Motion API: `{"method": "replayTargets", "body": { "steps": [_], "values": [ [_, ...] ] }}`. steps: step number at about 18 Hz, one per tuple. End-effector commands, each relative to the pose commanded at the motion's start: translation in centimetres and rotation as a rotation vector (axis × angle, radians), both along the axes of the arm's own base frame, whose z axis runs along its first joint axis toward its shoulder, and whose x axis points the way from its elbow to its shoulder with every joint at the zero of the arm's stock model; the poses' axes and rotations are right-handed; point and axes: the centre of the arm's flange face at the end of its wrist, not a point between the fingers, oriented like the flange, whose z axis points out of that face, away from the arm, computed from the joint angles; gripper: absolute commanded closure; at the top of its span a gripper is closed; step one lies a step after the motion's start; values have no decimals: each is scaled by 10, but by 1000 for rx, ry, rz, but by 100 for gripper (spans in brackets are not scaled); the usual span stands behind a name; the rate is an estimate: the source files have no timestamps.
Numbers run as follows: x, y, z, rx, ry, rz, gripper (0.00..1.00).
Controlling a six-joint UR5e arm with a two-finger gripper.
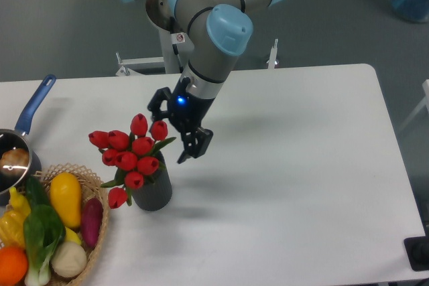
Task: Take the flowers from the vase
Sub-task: 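Move the open gripper toward the red tulip stems above the black vase, then close the gripper around the tulip stems just below the blooms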
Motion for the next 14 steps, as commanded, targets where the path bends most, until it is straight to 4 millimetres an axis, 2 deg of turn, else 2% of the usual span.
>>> {"method": "replayTargets", "body": {
  "steps": [4,7,8,10,12,13,14],
  "values": [
    [-7,12,-5,73,-28,-2,0],
    [-10,12,-4,111,-65,-2,0],
    [-13,10,-4,125,-81,4,15],
    [-17,7,-5,151,-110,12,57],
    [-24,2,-6,156,-116,26,82],
    [-26,1,-6,156,-114,28,90],
    [-27,0,-6,157,-114,31,93]
  ]
}}
